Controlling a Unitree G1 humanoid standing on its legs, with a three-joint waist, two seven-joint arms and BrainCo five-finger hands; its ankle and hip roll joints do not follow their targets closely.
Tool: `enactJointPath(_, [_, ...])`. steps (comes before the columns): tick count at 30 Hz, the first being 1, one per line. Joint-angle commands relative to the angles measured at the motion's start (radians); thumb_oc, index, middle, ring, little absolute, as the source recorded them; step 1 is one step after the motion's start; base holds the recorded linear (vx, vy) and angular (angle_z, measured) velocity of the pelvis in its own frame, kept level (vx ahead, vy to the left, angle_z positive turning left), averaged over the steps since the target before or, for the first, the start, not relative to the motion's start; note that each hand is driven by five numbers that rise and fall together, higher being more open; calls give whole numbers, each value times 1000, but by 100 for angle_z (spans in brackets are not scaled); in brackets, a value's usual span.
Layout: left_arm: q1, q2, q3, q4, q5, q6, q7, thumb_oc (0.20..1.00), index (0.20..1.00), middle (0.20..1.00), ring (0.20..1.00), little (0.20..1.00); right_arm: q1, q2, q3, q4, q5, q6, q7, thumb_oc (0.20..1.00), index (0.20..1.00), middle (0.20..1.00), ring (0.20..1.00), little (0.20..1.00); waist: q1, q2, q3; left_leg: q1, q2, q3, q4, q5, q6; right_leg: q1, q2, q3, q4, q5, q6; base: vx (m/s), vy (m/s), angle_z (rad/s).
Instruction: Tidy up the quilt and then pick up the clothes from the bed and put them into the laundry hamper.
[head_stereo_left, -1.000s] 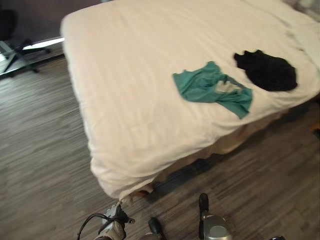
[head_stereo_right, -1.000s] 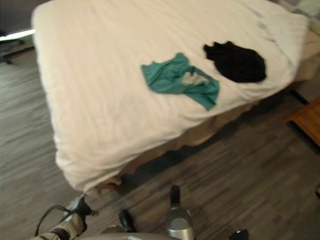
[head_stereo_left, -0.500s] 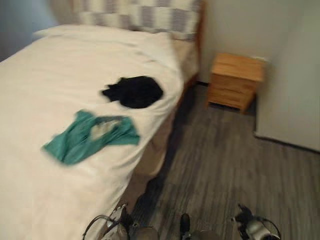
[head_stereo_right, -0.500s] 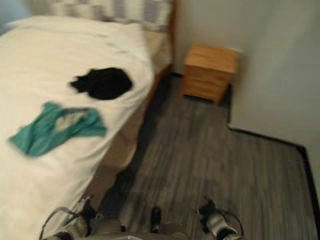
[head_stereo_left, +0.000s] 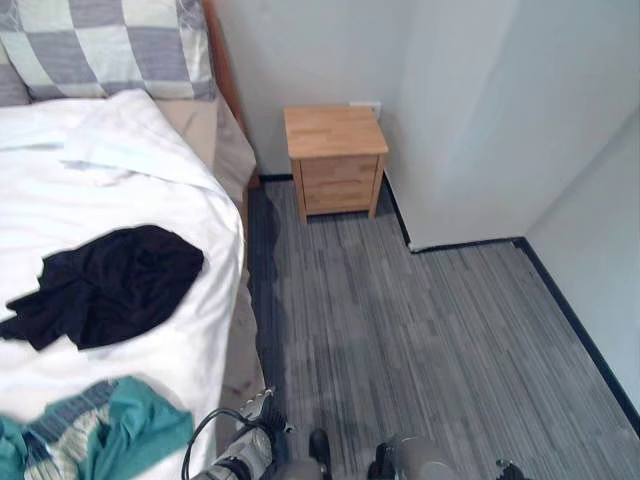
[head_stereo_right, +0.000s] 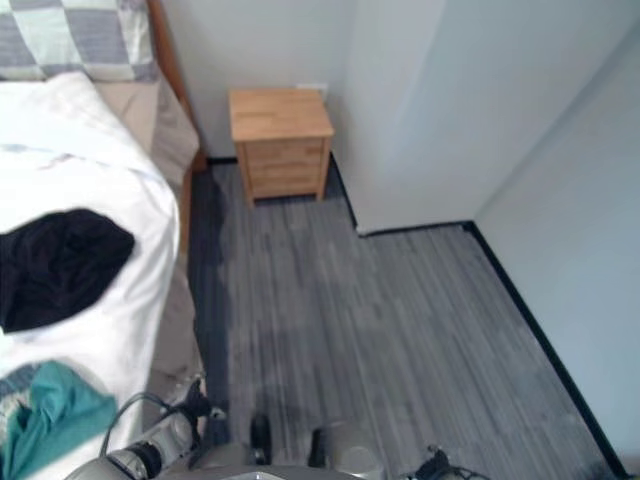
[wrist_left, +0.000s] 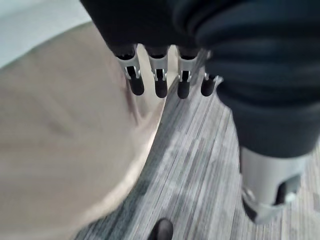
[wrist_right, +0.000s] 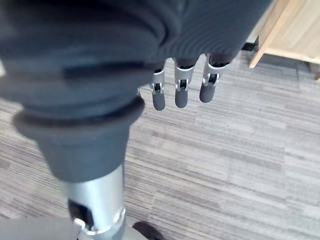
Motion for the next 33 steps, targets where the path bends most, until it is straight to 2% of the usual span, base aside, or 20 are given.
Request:
enactJointPath(1, [-14, 43, 13, 6, 39, 6, -3, 1000, 1000, 1000, 1000, 1000, -74, -15, -32, -7, 24, -20, -20, 1000, 1000, 1000, 1000, 1000, -11, -6, 38, 120, 35, -5, -29, -122, -115, 47, 18, 5, -410, 128, 69, 377, 14, 57])
enactJointPath(2, [-14, 43, 13, 6, 40, 6, -3, 1000, 1000, 1000, 1000, 1000, -74, -15, -32, -7, 24, -20, -20, 1000, 1000, 1000, 1000, 1000, -12, -5, 38, 120, 36, -7, -29, -120, -116, 51, 19, 3, -419, 133, 69, 650, -9, 73])
enactJointPath(3, [-10, 47, 17, 29, 82, 13, -10, 1000, 1000, 1000, 1000, 1000, -61, -13, -45, -3, 31, -15, -20, 1000, 1000, 1000, 1000, 1000, -36, 1, 27, 182, 32, -5, -48, -165, -133, 16, 4, -65, -587, 186, 86, 654, -11, 69])
enactJointPath(4, [-5, 50, 21, 40, 99, 15, -14, 1000, 1000, 1000, 1000, 1000, -57, -13, -47, 0, 31, -16, -21, 1000, 1000, 1000, 1000, 1000, -50, 11, 24, 218, 36, 0, -40, -192, -140, -6, -4, -87, -603, 194, 91, 846, -26, 82])
enactJointPath(6, [18, 50, 21, 53, 127, 14, -17, 1000, 1000, 1000, 1000, 1000, -35, -12, -47, 12, 26, -14, -13, 1000, 1000, 1000, 1000, 1000, -54, 26, 10, 234, 44, -6, 67, -189, -163, 38, 6, -105, -617, 213, 62, 637, -31, 55])
enactJointPath(8, [33, 50, 33, 48, 118, 15, -26, 1000, 1000, 1000, 1000, 1000, -27, -22, -53, 17, 24, -14, -6, 1000, 1000, 1000, 1000, 1000, -59, 41, -1, 162, 68, 22, 352, -52, -232, 105, 18, -116, -621, 215, 27, 588, -101, 6])
enactJointPath(10, [44, 63, 42, 9, 86, 11, -22, 1000, 1000, 1000, 1000, 1000, -25, -42, -65, 15, 26, -5, -10, 1000, 1000, 1000, 1000, 1000, -24, 9, 33, -30, 64, 2, 726, 63, -249, 184, 0, -108, -628, 205, -16, 338, -138, 24])
enactJointPath(11, [44, 64, 42, 9, 86, 11, -22, 1000, 1000, 1000, 1000, 1000, -25, -42, -65, 15, 26, -5, -10, 1000, 1000, 1000, 1000, 1000, -25, 9, 32, -31, 64, 1, 726, 64, -249, 182, -1, -109, -627, 205, -16, 400, -146, -2])
enactJointPath(12, [25, 66, 48, -22, 28, 7, 6, 1000, 1000, 1000, 1000, 1000, -52, -48, -58, 4, 39, -8, -17, 1000, 1000, 1000, 1000, 1000, 17, -24, 71, -177, 75, 8, 855, 6, -207, 259, -15, -82, -646, 178, -30, 455, -85, -42])
enactJointPath(14, [14, 55, 47, -44, 0, 1, 21, 1000, 1000, 1000, 1000, 1000, -69, -45, -34, -1, 34, -9, -13, 1000, 1000, 1000, 1000, 1000, 53, -27, 72, -248, 76, 24, 741, -26, -187, 318, -27, -53, -678, 145, -19, 590, 35, -67])
enactJointPath(16, [20, 47, 53, -66, -19, -13, 30, 1000, 1000, 1000, 1000, 1000, -80, -51, -11, 0, 18, -15, -5, 1000, 1000, 1000, 1000, 1000, 86, -8, 54, -250, 65, 48, 419, -51, -167, 369, -34, -31, -708, 118, 5, 614, 218, -52])
enactJointPath(18, [27, 35, 46, -68, -4, -16, 18, 1000, 1000, 1000, 1000, 1000, -78, -56, -4, 1, -3, -18, -10, 1000, 1000, 1000, 1000, 1000, 104, 14, 27, -214, 68, 110, 115, 22, -170, 413, -40, -47, -712, 85, 21, 540, 200, -55])
enactJointPath(19, [26, 29, 44, -66, 7, -13, 8, 1000, 1000, 1000, 1000, 1000, -80, -58, -5, -2, -11, -18, -13, 1000, 1000, 1000, 1000, 1000, 99, 19, 19, -213, 81, 186, 94, 33, -169, 436, -34, -65, -712, 66, 22, 308, 90, -39])
enactJointPath(22, [42, 24, 42, -60, 16, -2, 1, 1000, 1000, 1000, 1000, 1000, -85, -53, 4, -6, -22, -10, -12, 1000, 1000, 1000, 1000, 1000, 108, 16, 1, -179, 68, 239, 76, 29, -140, 450, -32, -69, -662, 41, 26, 390, 155, 5])
enactJointPath(23, [51, 20, 45, -28, 20, 4, -4, 1000, 1000, 1000, 1000, 1000, -89, -38, 1, -6, -37, -12, -17, 1000, 1000, 1000, 1000, 1000, 118, 2, -7, -128, 27, 193, 53, 1, -101, 395, -58, -93, -418, 54, 61, 582, 311, 7])
enactJointPath(25, [58, 19, 60, -20, 13, 16, 6, 1000, 1000, 1000, 1000, 1000, -100, -30, 2, -16, -48, -1, -11, 1000, 1000, 1000, 1000, 1000, 108, 8, 16, -55, 12, 183, 33, -30, -65, 281, -110, -82, -150, 161, 112, 347, 244, -12])
enactJointPath(26, [57, 19, 61, -20, 14, 16, 6, 1000, 1000, 1000, 1000, 1000, -100, -30, 2, -15, -48, -1, -11, 1000, 1000, 1000, 1000, 1000, 109, 10, 14, -59, 14, 184, 33, -29, -65, 277, -108, -81, -150, 164, 112, 345, 156, 36])
enactJointPath(27, [54, 27, 85, -19, -26, 21, 17, 1000, 1000, 1000, 1000, 1000, -110, -20, -4, -21, -46, -3, -18, 1000, 1000, 1000, 1000, 1000, 100, 20, 34, 5, 19, 128, -2, -36, -54, 166, -105, -57, 34, 191, 98, 355, 65, 71])
enactJointPath(32, [47, 40, 91, -9, -42, 13, 30, 1000, 1000, 1000, 1000, 1000, -108, -20, 17, -8, -58, 4, -22, 1000, 1000, 1000, 1000, 1000, 89, 2, 43, 48, 25, -29, -3, -59, -65, 106, -47, 11, -195, 116, 66, 304, -109, 184])
enactJointPath(33, [45, 44, 92, -6, -46, 6, 33, 1000, 1000, 1000, 1000, 1000, -108, -23, 22, 0, -62, 6, -23, 1000, 1000, 1000, 1000, 1000, 82, -12, 45, 52, 18, -75, 2, -71, -72, 119, -40, 88, -364, 122, 67, 240, -172, 211])
